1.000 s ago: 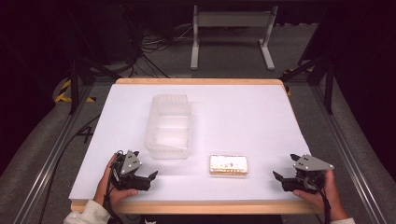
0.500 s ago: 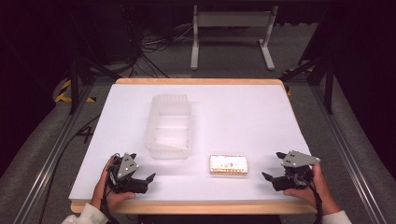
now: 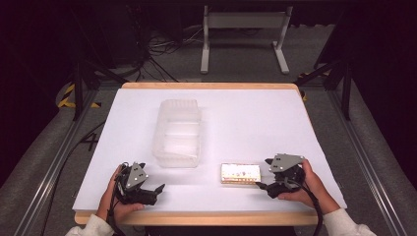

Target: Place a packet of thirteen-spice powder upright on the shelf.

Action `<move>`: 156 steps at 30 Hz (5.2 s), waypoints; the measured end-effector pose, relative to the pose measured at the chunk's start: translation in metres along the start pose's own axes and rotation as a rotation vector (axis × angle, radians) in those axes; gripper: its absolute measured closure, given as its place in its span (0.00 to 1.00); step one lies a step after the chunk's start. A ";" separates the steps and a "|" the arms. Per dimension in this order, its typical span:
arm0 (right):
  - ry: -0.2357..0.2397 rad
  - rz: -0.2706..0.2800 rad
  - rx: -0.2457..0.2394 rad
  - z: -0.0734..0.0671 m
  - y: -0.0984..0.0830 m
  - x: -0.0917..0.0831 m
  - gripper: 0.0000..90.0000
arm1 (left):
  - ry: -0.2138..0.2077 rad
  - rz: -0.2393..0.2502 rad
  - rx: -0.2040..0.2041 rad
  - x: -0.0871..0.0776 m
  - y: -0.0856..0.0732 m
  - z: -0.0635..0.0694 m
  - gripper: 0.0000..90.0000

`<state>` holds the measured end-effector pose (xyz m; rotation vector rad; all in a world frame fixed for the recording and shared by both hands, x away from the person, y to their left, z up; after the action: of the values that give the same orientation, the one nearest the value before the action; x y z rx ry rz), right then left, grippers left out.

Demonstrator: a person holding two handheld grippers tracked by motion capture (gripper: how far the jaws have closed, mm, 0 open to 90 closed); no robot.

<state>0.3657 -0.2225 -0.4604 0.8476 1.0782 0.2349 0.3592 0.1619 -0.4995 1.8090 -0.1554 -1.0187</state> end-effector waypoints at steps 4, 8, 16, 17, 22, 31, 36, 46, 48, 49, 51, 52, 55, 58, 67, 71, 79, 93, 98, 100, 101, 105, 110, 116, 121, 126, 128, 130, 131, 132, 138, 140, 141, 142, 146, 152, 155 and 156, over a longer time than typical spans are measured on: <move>0.032 -0.024 -0.039 -0.004 0.013 0.012 0.20 | -0.001 0.005 0.000 0.000 0.000 0.000 0.05; 0.058 -0.064 -0.090 -0.006 0.027 0.026 0.20 | -0.002 0.003 0.005 -0.001 0.000 0.000 0.05; 0.107 -0.110 -0.136 -0.011 0.043 0.050 0.23 | -0.002 -0.004 0.004 -0.002 -0.002 0.001 0.05; 0.114 -0.115 -0.138 -0.012 0.045 0.053 0.23 | -0.001 -0.005 0.004 -0.002 -0.002 0.001 0.05; 0.166 -0.132 -0.157 -0.018 0.053 0.063 0.23 | -0.008 -0.006 0.008 -0.003 -0.002 0.002 0.05; 0.208 -0.194 -0.196 -0.028 0.062 0.082 0.22 | -0.010 -0.008 0.008 -0.002 -0.003 0.001 0.05; 0.261 -0.238 -0.205 -0.029 0.065 0.088 0.23 | -0.013 -0.016 0.014 -0.001 -0.004 0.002 0.05; 0.302 -0.313 -0.257 -0.031 0.070 0.093 0.34 | -0.016 -0.026 0.015 -0.001 -0.005 0.002 0.05; 0.295 -0.326 -0.274 -0.032 0.071 0.094 0.34 | -0.018 -0.026 0.016 -0.001 -0.005 0.003 0.05; 0.292 -0.335 -0.272 -0.032 0.071 0.093 0.34 | -0.017 -0.028 0.014 -0.001 -0.005 0.003 0.05; 0.282 -0.343 -0.272 -0.032 0.072 0.093 0.35 | -0.017 -0.028 0.015 -0.001 -0.005 0.003 0.05; 0.273 -0.339 -0.282 -0.031 0.072 0.092 0.35 | -0.018 -0.028 0.015 -0.001 -0.005 0.003 0.05; 0.260 -0.307 -0.246 -0.028 0.075 0.086 0.36 | -0.018 -0.028 0.014 -0.001 -0.005 0.003 0.05; 0.241 -0.258 -0.197 -0.023 0.077 0.077 0.36 | -0.019 -0.030 0.018 0.000 -0.005 0.003 0.05; 0.116 -0.095 -0.048 0.003 0.082 0.046 0.36 | -0.018 -0.029 0.021 0.000 -0.004 0.003 0.05; 0.009 0.000 -0.012 0.016 0.087 0.032 0.36 | -0.014 -0.034 0.023 0.000 -0.004 0.003 0.04; -0.167 0.149 0.109 0.039 0.103 0.014 0.36 | -0.013 -0.036 0.022 0.001 -0.004 0.003 0.04; -0.323 0.347 0.195 0.048 0.141 0.021 0.36 | -0.015 -0.032 0.017 0.000 -0.005 0.002 0.04; -0.317 0.398 0.216 0.045 0.162 0.031 0.36 | -0.016 -0.029 0.017 0.000 -0.005 0.002 0.04; -0.317 0.422 0.234 0.043 0.171 0.035 0.36 | -0.016 -0.027 0.015 -0.001 -0.005 0.001 0.04; -0.320 0.435 0.245 0.042 0.175 0.036 0.36 | -0.017 -0.027 0.015 -0.001 -0.005 0.001 0.04; -0.324 0.472 0.264 0.034 0.190 0.040 0.36 | -0.018 -0.023 0.013 -0.001 -0.005 0.001 0.04; -0.326 0.500 0.276 0.018 0.209 0.048 0.36 | -0.018 -0.023 0.017 -0.002 -0.005 0.001 0.04; -0.316 0.518 0.296 0.001 0.225 0.062 0.36 | -0.017 -0.015 0.015 -0.002 -0.005 0.001 0.04; -0.308 0.518 0.309 -0.011 0.234 0.075 0.36 | -0.019 -0.011 0.016 -0.003 -0.005 0.001 0.04; -0.302 0.516 0.307 -0.020 0.242 0.085 0.36 | -0.016 -0.001 0.015 -0.005 -0.004 0.000 0.04; -0.297 0.518 0.313 -0.025 0.247 0.090 0.36 | -0.016 0.007 0.011 -0.006 -0.003 0.000 0.04; -0.300 0.517 0.309 -0.028 0.250 0.094 0.36 | -0.017 0.011 0.009 -0.006 -0.003 0.000 0.04; -0.301 0.514 0.307 -0.030 0.251 0.096 0.36 | -0.016 0.012 0.009 -0.006 -0.003 0.000 0.04; -0.299 0.516 0.307 -0.031 0.252 0.098 0.36 | -0.017 0.012 0.009 -0.006 -0.003 0.000 0.04; -0.300 0.509 0.324 -0.039 0.254 0.109 0.36 | -0.019 0.014 0.009 -0.006 -0.003 0.000 0.04; -0.307 0.507 0.324 -0.041 0.253 0.112 0.36 | -0.020 0.014 0.009 -0.006 -0.003 0.000 0.04; -0.305 0.507 0.329 -0.042 0.253 0.113 0.36 | -0.021 0.014 0.009 -0.006 -0.003 0.000 0.04; -0.307 0.512 0.336 -0.042 0.253 0.115 0.36 | -0.021 0.014 0.008 -0.006 -0.003 0.000 0.04; -0.310 0.523 0.350 -0.044 0.252 0.116 0.36 | -0.021 0.010 0.009 -0.006 -0.004 0.000 0.04; -0.311 0.531 0.352 -0.045 0.248 0.112 0.36 | -0.021 0.013 0.007 -0.007 -0.004 0.000 0.04; -0.308 0.519 0.349 -0.044 0.243 0.109 0.34 | -0.023 0.010 0.009 -0.007 -0.004 0.000 0.04; -0.311 0.510 0.350 -0.043 0.241 0.108 0.33 | -0.019 0.011 0.009 -0.007 -0.004 0.000 0.04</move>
<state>0.4350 0.0205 -0.3720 1.4223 0.6028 0.3316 0.3538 0.1671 -0.4988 1.8054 -0.1814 -1.0293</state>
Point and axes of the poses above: each handheld gripper's, and its own axes: x roughly forward along the jaws, y roughly out of its top, z roughly to its right, the point moved 7 cm from there along x, roughly forward along the jaws, and after that the axes turned 5 degrees about z, right-handed, at the moved point
